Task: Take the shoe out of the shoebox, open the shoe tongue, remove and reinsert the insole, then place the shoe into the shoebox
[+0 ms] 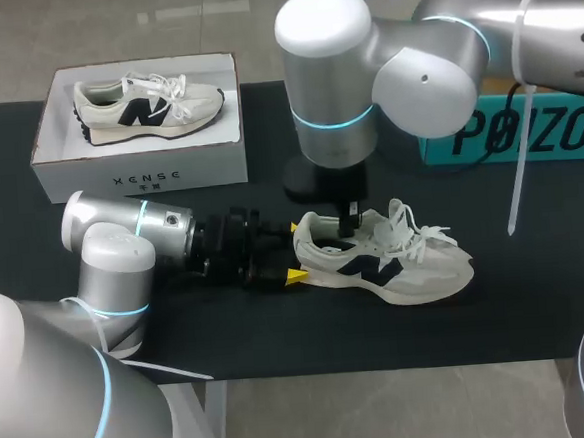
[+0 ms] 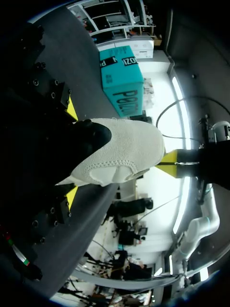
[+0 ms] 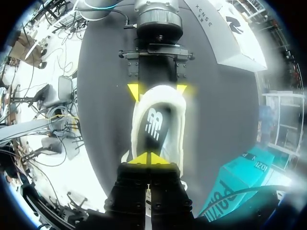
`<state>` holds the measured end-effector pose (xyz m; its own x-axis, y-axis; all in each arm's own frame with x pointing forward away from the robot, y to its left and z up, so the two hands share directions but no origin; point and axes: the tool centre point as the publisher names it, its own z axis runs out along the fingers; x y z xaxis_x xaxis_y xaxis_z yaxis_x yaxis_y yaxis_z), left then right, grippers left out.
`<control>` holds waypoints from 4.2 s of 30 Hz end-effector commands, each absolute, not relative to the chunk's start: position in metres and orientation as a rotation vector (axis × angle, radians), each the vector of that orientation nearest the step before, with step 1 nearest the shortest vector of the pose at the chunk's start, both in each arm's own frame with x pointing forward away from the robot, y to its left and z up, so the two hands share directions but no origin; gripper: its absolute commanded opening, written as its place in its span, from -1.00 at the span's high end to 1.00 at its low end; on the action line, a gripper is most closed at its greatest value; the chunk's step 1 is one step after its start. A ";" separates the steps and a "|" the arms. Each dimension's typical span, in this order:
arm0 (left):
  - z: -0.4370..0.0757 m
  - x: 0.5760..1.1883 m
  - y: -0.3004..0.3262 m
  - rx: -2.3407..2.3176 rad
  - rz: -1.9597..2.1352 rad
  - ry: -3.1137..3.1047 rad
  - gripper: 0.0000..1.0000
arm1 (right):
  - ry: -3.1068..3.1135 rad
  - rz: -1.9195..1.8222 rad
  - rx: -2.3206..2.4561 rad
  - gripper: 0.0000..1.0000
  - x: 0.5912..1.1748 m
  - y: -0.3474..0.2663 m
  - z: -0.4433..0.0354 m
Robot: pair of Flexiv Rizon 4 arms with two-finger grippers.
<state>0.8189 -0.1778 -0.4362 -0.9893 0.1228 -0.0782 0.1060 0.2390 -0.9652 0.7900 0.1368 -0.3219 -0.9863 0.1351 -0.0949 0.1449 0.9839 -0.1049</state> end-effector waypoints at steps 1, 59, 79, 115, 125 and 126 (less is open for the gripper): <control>-0.440 0.820 -0.181 -0.227 1.913 -2.464 1.00 | 3.028 -0.196 0.267 1.00 0.791 0.140 -0.317; -0.440 0.820 -0.181 -0.227 1.913 -2.464 1.00 | 3.032 -0.185 0.365 0.71 0.787 0.135 -0.327; -0.440 0.820 -0.181 -0.227 1.913 -2.464 1.00 | 3.043 -0.187 0.400 0.28 0.795 0.130 -0.334; -0.440 0.820 -0.181 -0.227 1.913 -2.464 1.00 | 3.049 -0.166 0.466 0.40 0.810 0.123 -0.343; -0.440 0.820 -0.181 -0.227 1.913 -2.464 1.00 | 3.071 -0.167 0.462 0.43 0.811 0.125 -0.357; -0.440 0.820 -0.181 -0.227 1.913 -2.464 1.00 | 3.072 -0.169 0.463 0.43 0.812 0.124 -0.358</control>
<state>0.8189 -0.1779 -0.4362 -0.9894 0.1228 -0.0781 0.1059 0.2390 -0.9652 0.8076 0.1247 -0.3519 -0.9552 0.2912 -0.0526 0.2952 0.9500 -0.1015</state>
